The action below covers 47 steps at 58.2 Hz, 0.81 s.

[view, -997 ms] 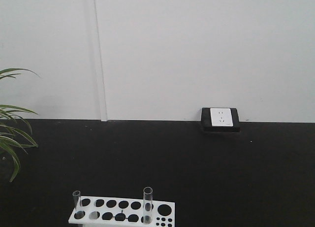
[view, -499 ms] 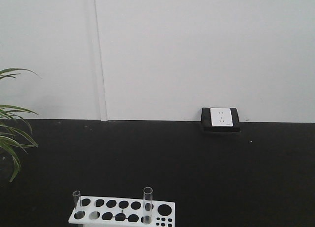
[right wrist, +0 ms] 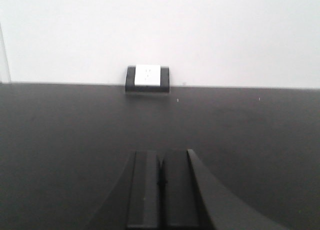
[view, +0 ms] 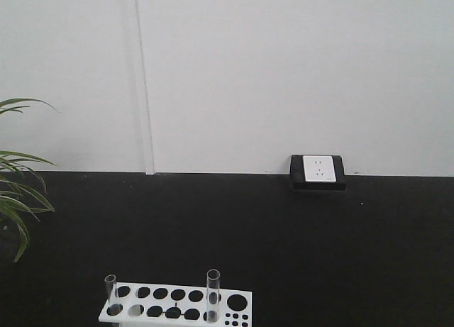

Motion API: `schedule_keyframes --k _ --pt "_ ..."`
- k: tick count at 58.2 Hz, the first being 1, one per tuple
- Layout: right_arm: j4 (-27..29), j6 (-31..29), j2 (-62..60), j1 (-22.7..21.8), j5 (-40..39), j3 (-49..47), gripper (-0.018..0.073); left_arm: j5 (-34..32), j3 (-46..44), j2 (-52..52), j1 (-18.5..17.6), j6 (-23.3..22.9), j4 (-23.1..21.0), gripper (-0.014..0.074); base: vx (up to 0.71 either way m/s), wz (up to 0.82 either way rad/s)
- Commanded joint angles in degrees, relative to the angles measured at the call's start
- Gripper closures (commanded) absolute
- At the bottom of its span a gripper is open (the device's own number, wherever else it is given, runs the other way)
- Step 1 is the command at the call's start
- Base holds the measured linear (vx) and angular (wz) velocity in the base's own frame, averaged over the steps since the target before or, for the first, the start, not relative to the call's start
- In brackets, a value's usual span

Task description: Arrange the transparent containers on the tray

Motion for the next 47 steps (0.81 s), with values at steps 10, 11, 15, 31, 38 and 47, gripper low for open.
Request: schedule_keyframes --k 10,11,15,31,38,47 --pt "2.50 1.98 0.52 -0.41 -11.71 -2.67 0.0571 -18.39 0.77 -0.78 0.10 -1.22 -0.17 0.0604 0.00 0.00" --pt "2.61 1.87 0.71 -0.41 -11.37 -3.38 0.0571 -19.62 0.21 -0.78 0.10 -1.22 -0.17 0.0604 0.00 0.00" --pt "2.61 1.81 2.06 -0.41 -9.29 -7.27 0.0571 -19.78 -2.86 -0.78 0.10 -1.22 -0.17 0.0603 0.00 0.00" --pt "2.61 1.63 15.58 -0.41 0.95 -26.41 0.0571 -6.04 -24.72 7.61 0.10 0.43 0.08 0.0603 0.00 0.00" --pt "2.61 1.63 22.23 -0.41 1.84 -32.10 0.0571 -4.06 -31.27 14.54 0.10 2.01 0.08 0.0603 0.00 0.00" --pt "2.61 1.63 28.49 -0.41 1.48 -33.70 0.0571 -4.89 -32.56 21.66 0.10 2.01 -0.03 0.0603 0.00 0.00"
